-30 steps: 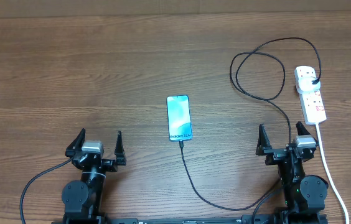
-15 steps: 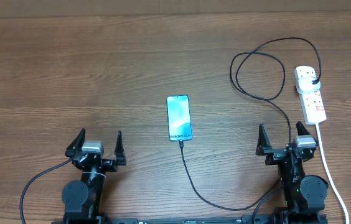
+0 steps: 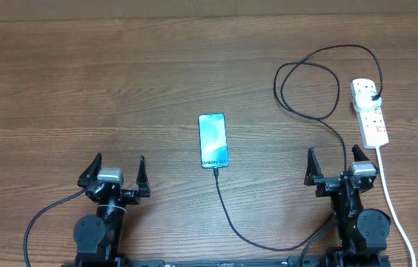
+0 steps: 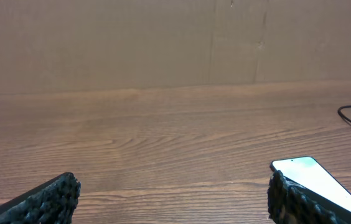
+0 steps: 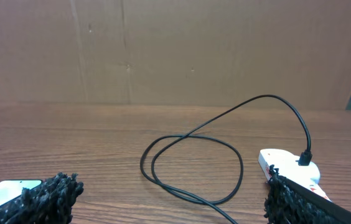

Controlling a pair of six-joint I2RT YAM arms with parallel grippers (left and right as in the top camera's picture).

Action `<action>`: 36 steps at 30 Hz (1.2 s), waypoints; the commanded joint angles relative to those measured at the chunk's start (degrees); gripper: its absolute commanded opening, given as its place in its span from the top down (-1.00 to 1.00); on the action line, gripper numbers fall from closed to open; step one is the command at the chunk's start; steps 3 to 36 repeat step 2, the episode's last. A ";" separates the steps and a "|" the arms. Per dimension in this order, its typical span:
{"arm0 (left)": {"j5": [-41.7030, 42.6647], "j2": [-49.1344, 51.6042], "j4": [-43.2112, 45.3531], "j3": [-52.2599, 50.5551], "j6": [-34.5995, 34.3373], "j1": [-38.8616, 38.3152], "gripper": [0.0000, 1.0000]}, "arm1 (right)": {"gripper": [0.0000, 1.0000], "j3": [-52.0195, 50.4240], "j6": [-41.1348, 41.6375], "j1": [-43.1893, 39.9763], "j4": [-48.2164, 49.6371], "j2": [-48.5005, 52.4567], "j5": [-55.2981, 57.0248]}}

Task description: Plug charger to phone and switch on socket

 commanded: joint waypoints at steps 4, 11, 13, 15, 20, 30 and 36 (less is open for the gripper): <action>-0.57 -0.55 -0.15 -0.22 0.66 -0.11 -1.00 | -0.99 -0.63 -0.28 -0.20 0.17 -0.31 -0.13; -0.57 -0.55 -0.15 -0.22 0.66 -0.11 -1.00 | -0.99 -0.63 -0.28 -0.20 0.17 -0.31 -0.13; -0.57 -0.55 -0.15 -0.22 0.66 -0.11 -1.00 | -0.99 -0.63 -0.28 -0.20 0.17 -0.31 -0.13; -0.57 -0.55 -0.15 -0.22 0.66 -0.11 -1.00 | -0.99 -0.63 -0.28 -0.20 0.17 -0.31 -0.13; -0.57 -0.55 -0.15 -0.22 0.66 -0.11 -1.00 | -0.99 -0.63 -0.28 -0.20 0.17 -0.31 -0.13; -0.57 -0.55 -0.15 -0.22 0.66 -0.11 -1.00 | -0.99 -0.63 -0.28 -0.20 0.17 -0.31 -0.13; -0.57 -0.55 -0.15 -0.22 0.66 -0.11 -1.00 | -0.99 -0.63 -0.28 -0.20 0.17 -0.31 -0.13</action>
